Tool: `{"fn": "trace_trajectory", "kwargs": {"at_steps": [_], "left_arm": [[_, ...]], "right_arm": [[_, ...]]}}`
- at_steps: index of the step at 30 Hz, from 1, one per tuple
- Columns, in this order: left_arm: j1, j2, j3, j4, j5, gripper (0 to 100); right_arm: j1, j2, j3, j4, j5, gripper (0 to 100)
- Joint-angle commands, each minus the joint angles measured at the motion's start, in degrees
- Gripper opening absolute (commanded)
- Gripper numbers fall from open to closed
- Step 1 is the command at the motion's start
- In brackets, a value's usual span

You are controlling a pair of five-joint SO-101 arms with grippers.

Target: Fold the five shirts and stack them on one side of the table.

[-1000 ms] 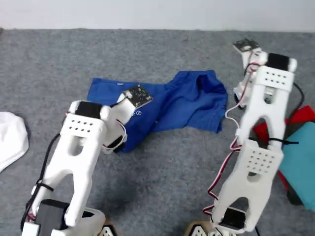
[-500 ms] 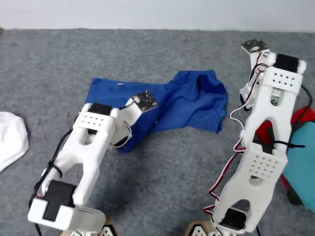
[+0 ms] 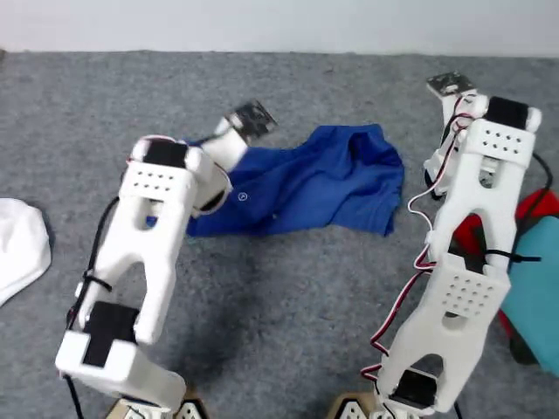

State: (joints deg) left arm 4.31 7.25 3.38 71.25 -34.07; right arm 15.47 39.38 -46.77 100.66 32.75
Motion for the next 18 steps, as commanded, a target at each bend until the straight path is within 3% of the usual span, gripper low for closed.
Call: {"fn": "trace_trajectory", "kwargs": {"at_steps": [1, 6, 10, 15, 18], "left_arm": [[-5.89, 3.60, -7.08, -7.74, 4.04, 1], [-13.54, 14.07, -19.47, -14.42, 7.65, 1], [-15.82, 22.51, -34.07, -13.80, 12.31, 2], [-13.89, 30.33, -51.21, -3.52, 13.01, 2], [-13.01, 33.41, -58.68, 7.56, 13.27, 2]], "right_arm": [[0.66, -4.00, 1.23, 2.51, -0.70, 22.3], [0.57, -4.00, 3.25, 2.51, -0.62, 22.3], [-0.22, -4.00, 5.27, 2.51, -0.35, 22.3], [-2.68, -4.09, 6.59, 2.51, -0.35, 22.3], [-4.70, -5.32, 7.12, 2.51, -0.35, 22.3]]}}
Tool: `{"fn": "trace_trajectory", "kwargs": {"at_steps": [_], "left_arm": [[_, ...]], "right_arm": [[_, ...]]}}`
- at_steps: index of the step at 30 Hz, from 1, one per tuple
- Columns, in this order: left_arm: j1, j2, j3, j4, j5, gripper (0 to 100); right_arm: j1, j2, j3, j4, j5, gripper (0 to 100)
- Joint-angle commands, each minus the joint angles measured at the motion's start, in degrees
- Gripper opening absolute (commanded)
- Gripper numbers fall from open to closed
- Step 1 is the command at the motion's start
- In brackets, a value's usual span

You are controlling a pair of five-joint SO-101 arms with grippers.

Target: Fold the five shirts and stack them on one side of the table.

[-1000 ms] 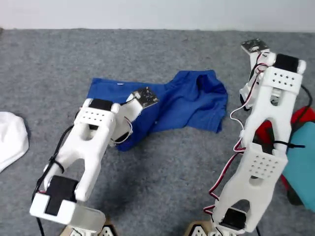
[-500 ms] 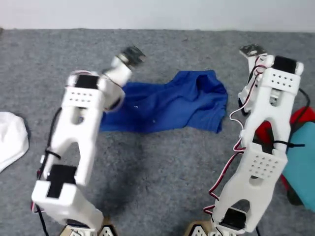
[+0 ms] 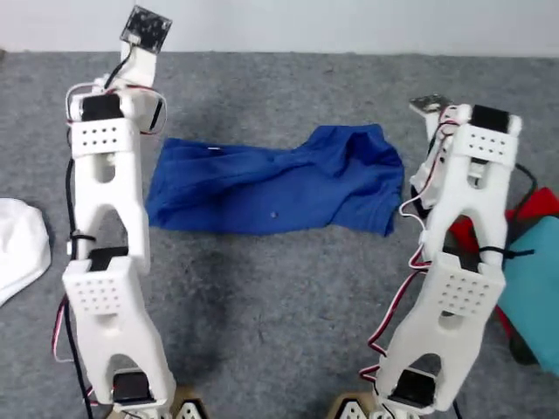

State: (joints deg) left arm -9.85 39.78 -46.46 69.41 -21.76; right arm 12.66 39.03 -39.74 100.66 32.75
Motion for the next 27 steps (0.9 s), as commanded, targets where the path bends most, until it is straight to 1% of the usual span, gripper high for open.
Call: {"fn": "trace_trajectory", "kwargs": {"at_steps": [1, 4, 5, 9, 11, 13, 16, 19, 23, 27], "left_arm": [[1.23, 1.58, -10.68, 14.42, 0.79, 2], [0.97, 3.52, -15.87, 28.75, 0.62, 2], [0.62, 4.04, -16.92, 31.82, 0.62, 2], [-4.22, 3.25, -14.64, 31.47, 0.79, 2], [-6.15, 1.76, -9.80, 31.47, 0.18, 2], [-6.77, -0.26, -2.77, 31.38, -2.64, 2], [-6.07, -2.81, 5.41, 31.30, -5.19, 2], [-3.87, -2.46, 9.45, 29.98, -5.10, 2], [-1.58, 1.14, 10.59, 28.48, -5.10, 2], [-0.70, 2.99, 9.36, 28.57, -4.75, 1]], "right_arm": [[-2.59, -6.20, 0.97, 2.51, -0.35, 22.3], [-5.14, -10.59, 5.98, 2.51, -0.26, 22.3], [-6.02, -11.91, 8.35, 2.51, -0.18, 22.3], [-9.19, -15.60, 17.93, 2.51, -0.18, 22.3], [-10.42, -16.22, 22.07, 2.51, -0.18, 22.3], [-11.03, -16.22, 24.88, 1.71, -0.26, 22.3], [-11.03, -16.22, 25.93, -1.10, -0.53, 22.3], [-11.03, -16.04, 26.11, -4.18, -0.35, 22.3], [-11.03, -13.93, 25.58, -8.40, -0.26, 22.3], [-12.97, -10.59, 22.95, -8.57, -0.26, 22.3]]}}
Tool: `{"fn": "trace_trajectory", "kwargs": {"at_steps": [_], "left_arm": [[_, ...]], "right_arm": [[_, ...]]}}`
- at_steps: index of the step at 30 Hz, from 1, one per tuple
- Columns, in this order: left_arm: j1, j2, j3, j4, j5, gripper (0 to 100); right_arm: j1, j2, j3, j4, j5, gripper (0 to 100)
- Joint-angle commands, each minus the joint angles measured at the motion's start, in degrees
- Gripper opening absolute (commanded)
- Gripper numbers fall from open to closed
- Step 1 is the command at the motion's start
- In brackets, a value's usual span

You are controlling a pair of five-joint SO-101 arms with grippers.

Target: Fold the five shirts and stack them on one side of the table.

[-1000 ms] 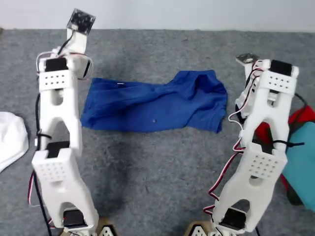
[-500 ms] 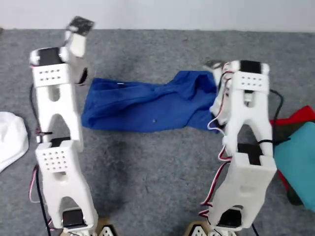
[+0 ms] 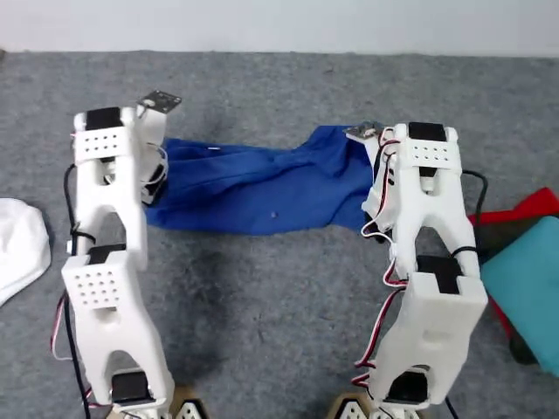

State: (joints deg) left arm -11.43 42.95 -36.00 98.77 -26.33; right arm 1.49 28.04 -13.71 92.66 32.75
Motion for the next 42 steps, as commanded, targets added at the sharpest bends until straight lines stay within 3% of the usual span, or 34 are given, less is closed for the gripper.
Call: {"fn": "trace_trajectory", "kwargs": {"at_steps": [1, 11, 17, 25, 34, 42], "left_arm": [[0.79, 0.00, -1.89, -0.88, 0.79, 1], [2.11, 8.70, -7.08, -5.27, 3.87, 2], [2.11, 15.74, -13.14, -2.55, 3.96, 2], [2.11, 18.90, -23.87, 1.93, 3.96, 1], [2.02, 17.05, -22.73, 2.02, 3.96, 1], [3.16, 11.52, -9.01, 2.02, 3.60, 1]], "right_arm": [[-2.59, 1.19, -3.96, -0.48, -0.26, 22.3], [-6.46, 12.70, -19.87, -0.22, -0.62, 21.4], [-3.47, 20.53, -25.93, 3.21, -0.53, 1.0], [-0.66, 24.13, -31.82, 6.46, -0.26, 0.9], [-1.01, 23.96, -31.82, 9.19, -0.18, 0.9], [-0.31, 23.25, -31.56, 10.33, 4.22, 0.8]]}}
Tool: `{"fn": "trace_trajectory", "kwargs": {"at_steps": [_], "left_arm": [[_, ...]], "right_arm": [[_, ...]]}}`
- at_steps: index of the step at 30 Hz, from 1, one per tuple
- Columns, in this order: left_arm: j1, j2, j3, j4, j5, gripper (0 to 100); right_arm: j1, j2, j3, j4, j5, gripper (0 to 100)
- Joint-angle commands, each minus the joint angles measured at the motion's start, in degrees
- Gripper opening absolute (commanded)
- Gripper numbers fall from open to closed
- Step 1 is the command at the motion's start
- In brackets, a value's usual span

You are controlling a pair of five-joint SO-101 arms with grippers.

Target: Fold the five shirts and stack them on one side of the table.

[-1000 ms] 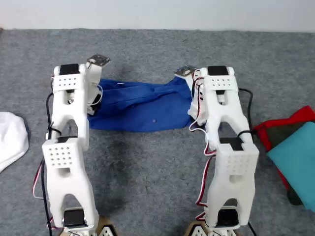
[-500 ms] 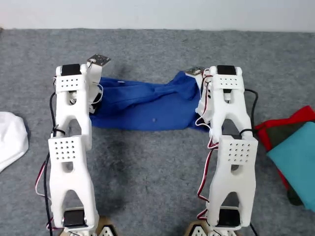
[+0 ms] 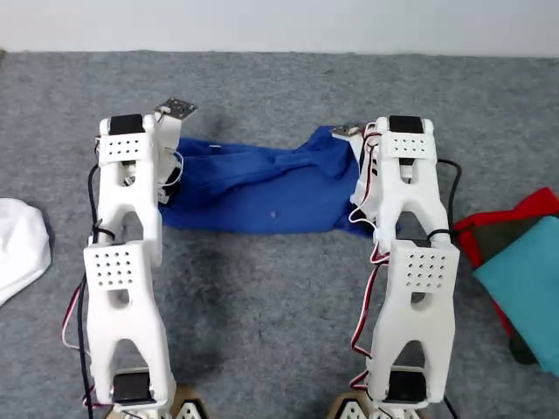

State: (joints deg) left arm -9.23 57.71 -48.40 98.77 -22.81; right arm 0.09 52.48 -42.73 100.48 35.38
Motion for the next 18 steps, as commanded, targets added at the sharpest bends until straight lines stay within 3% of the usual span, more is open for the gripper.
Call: {"fn": "trace_trajectory", "kwargs": {"at_steps": [1, 7, 18], "left_arm": [[1.05, -4.04, 4.26, 2.02, 0.09, 1], [0.70, -8.00, 8.66, 2.02, -1.41, 1], [-1.49, -16.35, 21.41, 1.93, -6.24, 1]], "right_arm": [[1.36, -1.63, -2.46, 2.51, 1.67, 0.8], [1.98, -3.74, -1.32, 2.59, 2.81, 0.8], [3.74, -16.40, 23.56, 2.33, 8.44, 0.8]]}}
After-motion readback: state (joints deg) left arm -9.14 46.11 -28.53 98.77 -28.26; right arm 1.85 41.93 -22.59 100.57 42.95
